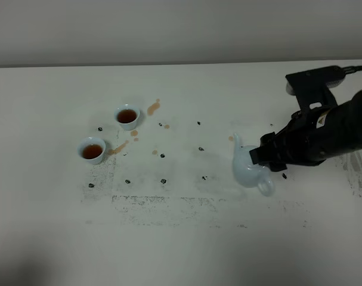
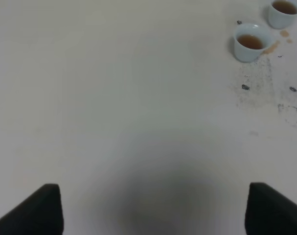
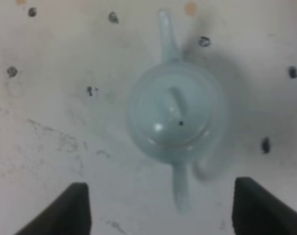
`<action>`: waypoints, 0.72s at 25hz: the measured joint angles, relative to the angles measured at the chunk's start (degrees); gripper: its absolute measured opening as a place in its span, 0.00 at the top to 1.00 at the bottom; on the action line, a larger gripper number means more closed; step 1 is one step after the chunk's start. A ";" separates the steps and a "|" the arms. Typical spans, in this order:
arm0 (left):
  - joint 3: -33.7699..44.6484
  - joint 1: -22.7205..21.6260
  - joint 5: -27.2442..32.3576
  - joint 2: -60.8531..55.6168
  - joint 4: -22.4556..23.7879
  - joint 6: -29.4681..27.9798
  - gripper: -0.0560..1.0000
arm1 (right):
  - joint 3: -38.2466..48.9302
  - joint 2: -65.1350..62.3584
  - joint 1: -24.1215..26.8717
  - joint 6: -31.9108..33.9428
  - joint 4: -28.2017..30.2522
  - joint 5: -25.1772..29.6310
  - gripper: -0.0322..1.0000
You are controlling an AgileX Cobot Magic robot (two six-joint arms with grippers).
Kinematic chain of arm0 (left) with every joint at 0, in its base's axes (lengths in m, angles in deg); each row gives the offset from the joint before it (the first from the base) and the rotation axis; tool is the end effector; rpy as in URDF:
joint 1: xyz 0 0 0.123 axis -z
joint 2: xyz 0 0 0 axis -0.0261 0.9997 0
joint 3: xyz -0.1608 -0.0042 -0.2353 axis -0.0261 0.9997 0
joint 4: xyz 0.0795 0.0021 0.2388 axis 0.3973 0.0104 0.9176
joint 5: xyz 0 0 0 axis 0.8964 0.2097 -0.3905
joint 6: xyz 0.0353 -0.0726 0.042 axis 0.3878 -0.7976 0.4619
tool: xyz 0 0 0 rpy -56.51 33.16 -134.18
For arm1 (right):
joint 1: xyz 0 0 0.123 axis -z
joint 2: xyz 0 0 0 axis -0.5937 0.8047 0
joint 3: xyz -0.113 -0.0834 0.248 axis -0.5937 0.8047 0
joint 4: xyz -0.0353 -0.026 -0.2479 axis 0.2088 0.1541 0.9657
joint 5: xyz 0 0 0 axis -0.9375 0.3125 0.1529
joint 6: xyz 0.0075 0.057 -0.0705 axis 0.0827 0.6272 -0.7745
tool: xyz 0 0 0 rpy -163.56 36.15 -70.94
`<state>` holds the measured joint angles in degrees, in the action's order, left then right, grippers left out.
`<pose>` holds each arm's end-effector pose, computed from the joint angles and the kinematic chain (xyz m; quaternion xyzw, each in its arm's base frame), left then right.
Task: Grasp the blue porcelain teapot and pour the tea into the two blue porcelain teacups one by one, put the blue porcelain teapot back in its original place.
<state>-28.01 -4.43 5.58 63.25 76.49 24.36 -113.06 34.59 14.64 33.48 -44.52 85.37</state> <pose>-0.0003 -0.0039 0.2651 -0.0550 0.8619 -0.0045 0.5041 0.2787 0.1196 0.2351 -0.1493 0.9558 0.0978 0.2338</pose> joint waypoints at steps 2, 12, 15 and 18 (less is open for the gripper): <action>0.00 0.00 0.00 0.00 0.00 0.00 0.26 | -4.50 0.60 1.54 0.44 2.56 5.29 0.41; 0.00 0.00 0.00 0.00 0.00 0.00 0.26 | -19.00 7.39 13.69 -1.16 4.40 24.48 0.41; 0.00 0.00 0.00 0.00 0.00 0.00 0.26 | -19.54 7.45 18.32 -3.61 3.47 28.02 0.41; 0.00 0.00 0.00 0.00 0.00 0.00 0.26 | -19.54 5.99 21.24 -5.24 2.25 31.41 0.41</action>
<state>-28.01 -4.43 5.58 63.25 76.49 24.36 -132.59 40.58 35.88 28.24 -42.27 116.78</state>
